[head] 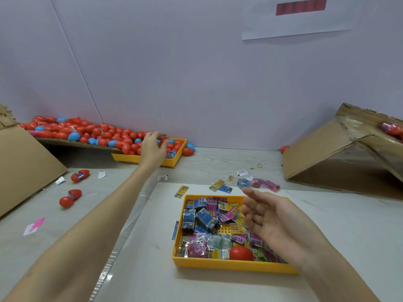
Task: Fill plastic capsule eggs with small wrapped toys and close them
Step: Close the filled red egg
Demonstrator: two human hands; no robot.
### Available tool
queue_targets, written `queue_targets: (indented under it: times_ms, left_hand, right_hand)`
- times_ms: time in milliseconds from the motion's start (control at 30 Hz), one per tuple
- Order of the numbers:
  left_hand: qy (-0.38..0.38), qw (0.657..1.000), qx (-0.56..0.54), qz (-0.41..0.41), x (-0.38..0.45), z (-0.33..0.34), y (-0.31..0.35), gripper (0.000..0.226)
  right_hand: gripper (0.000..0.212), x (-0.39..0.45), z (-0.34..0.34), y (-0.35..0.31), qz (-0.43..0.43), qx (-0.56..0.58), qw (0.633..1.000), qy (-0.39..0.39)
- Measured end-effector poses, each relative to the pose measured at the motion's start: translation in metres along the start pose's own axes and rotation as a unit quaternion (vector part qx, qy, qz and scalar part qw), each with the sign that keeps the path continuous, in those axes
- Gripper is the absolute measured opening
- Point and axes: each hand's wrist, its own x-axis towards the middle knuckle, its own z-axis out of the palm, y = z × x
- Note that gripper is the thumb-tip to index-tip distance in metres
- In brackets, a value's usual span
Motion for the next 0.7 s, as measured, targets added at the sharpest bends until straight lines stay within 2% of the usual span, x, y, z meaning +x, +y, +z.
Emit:
queue_targets:
  times_ms: [67,133,200,233,267,367,433,500,600,700]
  left_hand:
    - [-0.03,0.995,-0.093,-0.005,-0.032,-0.004,0.029,0.031]
    - [-0.08,0.972,-0.219,-0.038,-0.07,-0.008,0.058,0.031]
    - [-0.136,0.929,-0.337,-0.067,-0.107,-0.013,0.083,0.029]
    - [-0.153,0.916,-0.367,-0.063,-0.123,-0.015,0.092,0.028]
    - [-0.166,0.908,-0.382,-0.049,-0.137,-0.017,0.099,0.028]
    - [-0.185,0.909,-0.373,0.001,-0.162,-0.016,0.104,0.029]
    - [-0.198,0.916,-0.349,0.015,-0.166,-0.016,0.101,0.029]
    - [-0.212,0.918,-0.334,0.026,-0.165,-0.017,0.094,0.029]
    - [-0.238,0.91,-0.337,0.043,-0.162,-0.021,0.086,0.027]
    - [-0.27,0.879,-0.391,0.032,-0.159,-0.023,0.084,0.026]
  right_hand:
    - [0.023,0.0,-0.002,0.0,-0.037,-0.035,0.999,0.012]
    - [0.024,0.001,-0.002,-0.001,-0.091,-0.122,0.988,0.038]
    - [0.023,0.004,-0.003,0.001,-0.161,-0.246,0.953,0.075]
    - [0.022,0.005,-0.004,0.002,-0.2,-0.314,0.924,0.09]
    - [0.02,0.006,-0.005,0.004,-0.244,-0.386,0.884,0.101]
    - [0.02,0.011,-0.011,0.01,-0.355,-0.591,0.72,0.081]
    - [0.027,0.016,-0.013,0.014,-0.358,-0.694,0.623,0.032]
    - [0.032,0.022,-0.014,0.017,-0.326,-0.764,0.557,-0.007]
    - [0.023,0.025,-0.014,0.018,-0.318,-0.789,0.526,-0.014]
    - [0.013,0.025,-0.016,0.016,-0.338,-0.773,0.536,0.005]
